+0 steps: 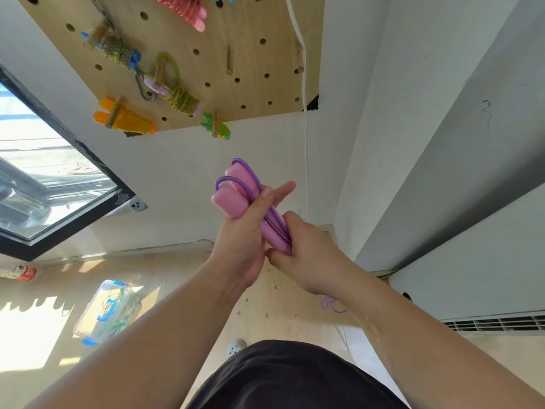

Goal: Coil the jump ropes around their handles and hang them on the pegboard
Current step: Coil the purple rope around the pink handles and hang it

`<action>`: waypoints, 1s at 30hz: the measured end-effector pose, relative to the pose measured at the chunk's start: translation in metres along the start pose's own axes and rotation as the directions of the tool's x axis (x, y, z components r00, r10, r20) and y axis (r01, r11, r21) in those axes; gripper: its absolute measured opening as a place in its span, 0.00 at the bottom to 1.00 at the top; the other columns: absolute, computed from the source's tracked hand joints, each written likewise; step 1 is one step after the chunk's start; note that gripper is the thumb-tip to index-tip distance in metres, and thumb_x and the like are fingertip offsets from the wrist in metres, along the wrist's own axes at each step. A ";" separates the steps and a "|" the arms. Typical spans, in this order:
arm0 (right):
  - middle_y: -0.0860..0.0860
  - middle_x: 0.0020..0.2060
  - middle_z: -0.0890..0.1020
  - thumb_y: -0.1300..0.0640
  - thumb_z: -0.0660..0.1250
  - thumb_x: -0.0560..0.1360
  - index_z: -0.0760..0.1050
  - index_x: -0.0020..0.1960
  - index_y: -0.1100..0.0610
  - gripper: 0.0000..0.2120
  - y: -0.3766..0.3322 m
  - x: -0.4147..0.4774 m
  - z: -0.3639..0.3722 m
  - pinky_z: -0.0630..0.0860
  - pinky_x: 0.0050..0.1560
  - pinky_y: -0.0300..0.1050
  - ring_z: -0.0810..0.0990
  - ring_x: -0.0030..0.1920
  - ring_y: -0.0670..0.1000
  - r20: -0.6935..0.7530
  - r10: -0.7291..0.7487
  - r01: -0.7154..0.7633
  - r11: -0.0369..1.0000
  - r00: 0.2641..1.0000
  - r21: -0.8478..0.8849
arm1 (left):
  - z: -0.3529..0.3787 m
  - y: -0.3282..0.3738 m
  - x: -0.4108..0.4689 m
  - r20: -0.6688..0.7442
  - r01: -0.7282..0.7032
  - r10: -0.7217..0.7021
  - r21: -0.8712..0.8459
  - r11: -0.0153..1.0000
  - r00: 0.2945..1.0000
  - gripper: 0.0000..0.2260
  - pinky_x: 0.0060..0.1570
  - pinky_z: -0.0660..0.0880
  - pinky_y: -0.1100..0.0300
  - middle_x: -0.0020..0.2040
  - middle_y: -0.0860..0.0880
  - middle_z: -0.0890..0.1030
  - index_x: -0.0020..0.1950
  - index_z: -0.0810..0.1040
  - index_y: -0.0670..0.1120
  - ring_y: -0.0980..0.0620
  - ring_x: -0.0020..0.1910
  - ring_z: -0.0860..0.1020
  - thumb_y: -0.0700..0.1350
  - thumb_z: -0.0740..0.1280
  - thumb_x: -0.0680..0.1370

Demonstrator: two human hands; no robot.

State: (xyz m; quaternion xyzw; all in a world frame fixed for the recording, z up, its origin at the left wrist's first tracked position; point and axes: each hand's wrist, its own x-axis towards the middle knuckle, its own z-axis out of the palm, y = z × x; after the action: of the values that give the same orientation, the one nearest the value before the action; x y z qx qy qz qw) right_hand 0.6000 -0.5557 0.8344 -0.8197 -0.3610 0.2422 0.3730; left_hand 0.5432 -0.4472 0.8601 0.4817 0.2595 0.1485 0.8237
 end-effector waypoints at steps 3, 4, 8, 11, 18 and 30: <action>0.45 0.35 0.72 0.56 0.66 0.76 0.61 0.43 0.49 0.13 0.004 0.003 0.005 0.61 0.30 0.43 0.71 0.33 0.45 -0.085 0.021 -0.025 0.998 0.996 -0.053 | 0.002 -0.004 -0.001 -0.019 0.008 -0.008 0.003 1.000 1.000 0.03 0.72 0.69 0.43 0.60 0.43 0.85 0.47 0.80 0.48 0.49 0.65 0.80 0.45 0.70 0.80; 0.45 0.35 0.72 0.57 0.66 0.76 0.62 0.44 0.50 0.11 0.005 0.003 0.006 0.62 0.31 0.44 0.71 0.33 0.46 -0.102 0.031 -0.038 0.997 0.994 -0.072 | 0.000 -0.005 -0.001 -0.037 0.012 -0.012 0.015 1.000 0.999 0.01 0.70 0.71 0.44 0.59 0.41 0.84 0.45 0.84 0.50 0.49 0.63 0.81 0.45 0.73 0.77; 0.46 0.34 0.72 0.56 0.63 0.78 0.65 0.49 0.52 0.06 0.022 0.004 0.006 0.68 0.34 0.48 0.74 0.35 0.55 -0.164 0.040 -0.078 0.968 0.986 -0.237 | -0.019 -0.003 0.000 -0.165 -0.055 0.088 0.191 0.980 0.982 0.21 0.66 0.75 0.45 0.54 0.49 0.81 0.60 0.79 0.49 0.51 0.55 0.81 0.45 0.80 0.70; 0.47 0.33 0.68 0.54 0.61 0.79 0.62 0.50 0.52 0.07 0.036 0.005 -0.002 0.70 0.36 0.49 0.72 0.36 0.57 -0.136 0.031 -0.087 0.901 0.990 -0.424 | -0.039 0.008 -0.003 -0.001 -0.323 0.507 0.770 0.551 0.862 0.39 0.63 0.72 0.57 0.66 0.54 0.74 0.72 0.69 0.54 0.54 0.64 0.75 0.54 0.83 0.66; 0.47 0.32 0.66 0.54 0.60 0.80 0.59 0.49 0.52 0.09 0.035 0.008 0.002 0.66 0.34 0.49 0.72 0.34 0.57 -0.036 -0.119 0.076 0.811 0.992 -0.580 | -0.025 0.009 0.010 0.513 -0.353 -0.048 0.516 -0.781 0.857 0.13 0.73 0.57 0.38 0.55 0.47 0.77 0.58 0.75 0.47 0.40 0.65 0.70 0.43 0.67 0.73; 0.48 0.31 0.72 0.59 0.70 0.71 0.64 0.51 0.54 0.16 0.053 0.011 -0.005 0.62 0.23 0.43 0.68 0.25 0.55 -0.202 -0.204 0.015 0.736 0.958 -0.676 | -0.008 -0.002 0.025 0.252 -0.286 -0.137 0.801 -0.526 0.958 0.10 0.40 0.69 0.56 0.39 0.53 0.71 0.49 0.69 0.51 0.48 0.42 0.75 0.45 0.68 0.72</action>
State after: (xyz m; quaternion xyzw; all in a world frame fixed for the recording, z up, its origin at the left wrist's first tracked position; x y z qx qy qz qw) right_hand 0.6321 -0.5739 0.7944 -0.9003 -0.4189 -0.0365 0.1126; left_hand 0.5588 -0.4301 0.8480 0.9822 0.1131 -0.1493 -0.0110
